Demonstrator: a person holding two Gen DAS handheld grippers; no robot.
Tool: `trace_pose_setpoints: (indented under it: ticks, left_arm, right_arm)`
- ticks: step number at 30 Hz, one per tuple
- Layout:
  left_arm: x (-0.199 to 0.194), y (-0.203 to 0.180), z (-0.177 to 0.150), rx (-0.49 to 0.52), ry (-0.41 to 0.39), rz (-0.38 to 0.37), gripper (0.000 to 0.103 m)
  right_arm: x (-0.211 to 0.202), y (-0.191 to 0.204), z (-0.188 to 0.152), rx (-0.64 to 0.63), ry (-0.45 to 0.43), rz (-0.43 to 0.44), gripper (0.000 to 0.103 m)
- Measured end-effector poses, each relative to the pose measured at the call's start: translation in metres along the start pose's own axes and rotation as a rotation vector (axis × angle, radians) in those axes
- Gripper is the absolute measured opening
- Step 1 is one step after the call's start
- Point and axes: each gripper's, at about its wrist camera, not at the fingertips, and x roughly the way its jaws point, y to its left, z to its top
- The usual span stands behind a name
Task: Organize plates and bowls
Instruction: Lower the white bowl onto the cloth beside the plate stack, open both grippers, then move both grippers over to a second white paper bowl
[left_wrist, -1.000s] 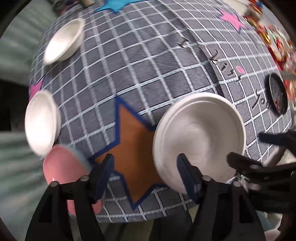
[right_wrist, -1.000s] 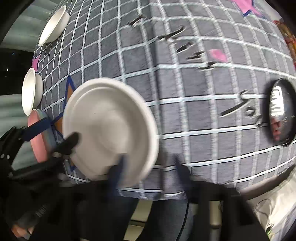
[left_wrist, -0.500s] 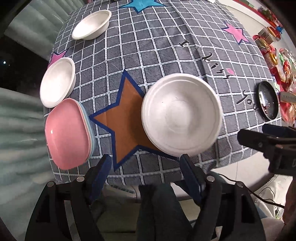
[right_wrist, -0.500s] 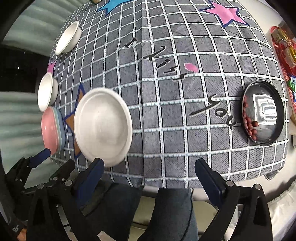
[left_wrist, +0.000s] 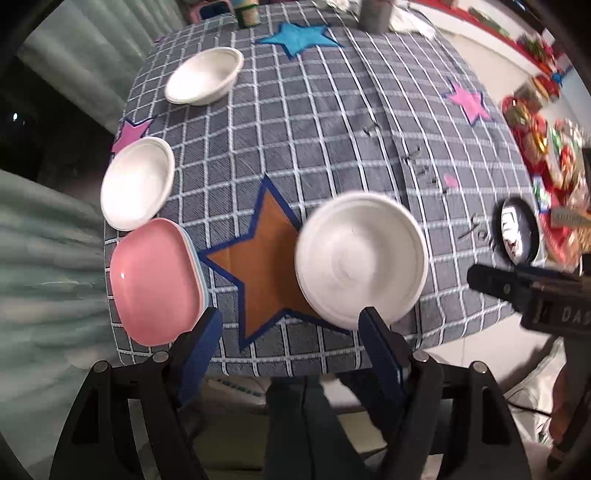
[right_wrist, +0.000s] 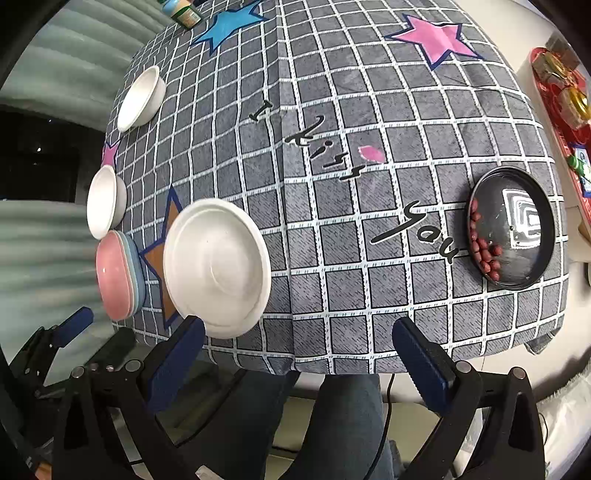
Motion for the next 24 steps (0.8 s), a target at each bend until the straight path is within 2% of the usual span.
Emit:
trace_pose_setpoints:
  ticks: [3,8,10,13,18,24]
  left_arm:
    - [0.004,0.01,0.007,-0.021,-0.014,-0.028,0.08]
    - [0.025,0.022,0.014,0.038,0.021,-0.056,0.08]
    - [0.022,0.034,0.02,0.056,0.013,-0.066,0.08]
    - [0.016,0.06,0.036,0.066,-0.035,-0.075,0.08]
    - [0.029,0.11,0.056,0.04,-0.042,-0.082,0.08]
    - [0.041,0.186,0.072,-0.077,-0.029,-0.077,0.08]
  right_arm:
    - [-0.004,0.008,0.004,-0.013,-0.017,-0.021,0.102]
    - [0.011,0.02,0.01,0.027,-0.027,-0.044,0.102]
    - [0.013,0.025,0.012,0.06,-0.019,-0.055,0.102]
    - [0.005,0.044,0.022,0.083,-0.063,-0.075,0.102]
    - [0.004,0.081,0.045,0.111,-0.12,-0.084,0.102]
    - [0.026,0.15,0.07,0.022,-0.076,-0.124,0.102]
